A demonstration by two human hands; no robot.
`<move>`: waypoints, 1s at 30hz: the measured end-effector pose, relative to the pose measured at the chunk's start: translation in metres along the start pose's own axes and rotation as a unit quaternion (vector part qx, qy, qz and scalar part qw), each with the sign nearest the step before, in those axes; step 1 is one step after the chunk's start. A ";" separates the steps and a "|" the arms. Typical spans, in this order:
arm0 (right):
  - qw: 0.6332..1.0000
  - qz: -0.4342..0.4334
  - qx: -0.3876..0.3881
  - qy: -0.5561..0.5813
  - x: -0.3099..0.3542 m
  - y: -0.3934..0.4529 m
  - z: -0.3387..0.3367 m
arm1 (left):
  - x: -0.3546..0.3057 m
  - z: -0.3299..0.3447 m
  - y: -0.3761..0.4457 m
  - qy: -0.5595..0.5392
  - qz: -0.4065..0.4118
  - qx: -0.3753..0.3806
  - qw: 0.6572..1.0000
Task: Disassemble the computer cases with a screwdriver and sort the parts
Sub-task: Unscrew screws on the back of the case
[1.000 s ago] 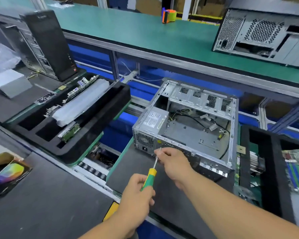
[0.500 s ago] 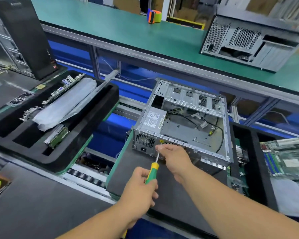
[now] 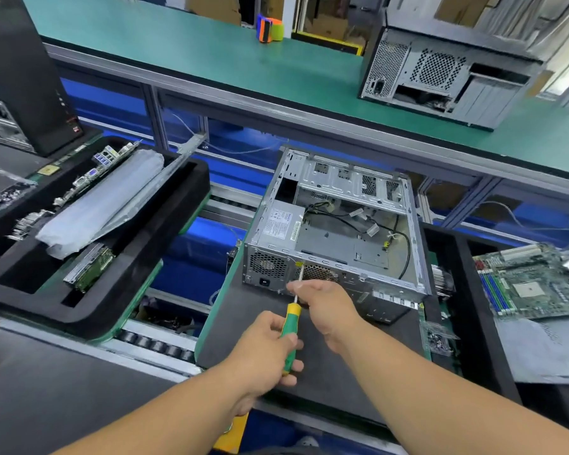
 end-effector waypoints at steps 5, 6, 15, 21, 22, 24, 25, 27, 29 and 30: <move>1.000 -0.012 0.017 0.016 -0.007 -0.004 0.000 | 0.009 0.002 0.000 0.001 -0.001 -0.006 1.000; 1.000 -0.014 0.017 0.019 -0.007 -0.005 -0.001 | 0.010 0.003 0.000 0.001 0.001 -0.007 1.000; 0.995 -0.042 -0.027 -0.089 -0.003 -0.011 -0.002 | 0.013 0.010 -0.002 -0.014 0.024 -0.015 0.999; 0.992 -0.035 -0.036 -0.114 0.003 -0.009 0.004 | 0.010 0.007 -0.001 -0.014 0.040 -0.027 0.999; 0.992 -0.034 -0.036 -0.113 0.004 -0.009 0.004 | 0.009 0.006 0.000 -0.011 0.039 -0.026 0.999; 0.992 -0.032 -0.041 -0.116 0.004 -0.009 0.003 | 0.008 0.005 0.001 -0.004 0.037 -0.024 0.999; 0.991 -0.031 -0.044 -0.120 0.004 -0.009 0.002 | 0.007 0.005 0.002 -0.002 0.038 -0.022 0.999; 0.991 -0.030 -0.048 -0.120 0.004 -0.008 0.002 | 0.006 0.004 0.002 0.003 0.041 -0.021 0.999; 0.991 -0.028 -0.047 -0.121 0.005 -0.008 0.002 | 0.006 0.003 0.002 0.011 0.043 -0.023 0.999; 0.991 -0.027 -0.046 -0.123 0.006 -0.008 0.002 | 0.006 0.003 0.002 0.015 0.043 -0.025 0.999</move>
Point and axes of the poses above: each hand's wrist, its own y-axis towards the middle knuckle, its own z-axis out of the palm, x = y × z, the point moved 1 cm from there along y, towards the middle knuckle, and after that the axes turned 11 degrees about x, right-handed, at the moved point
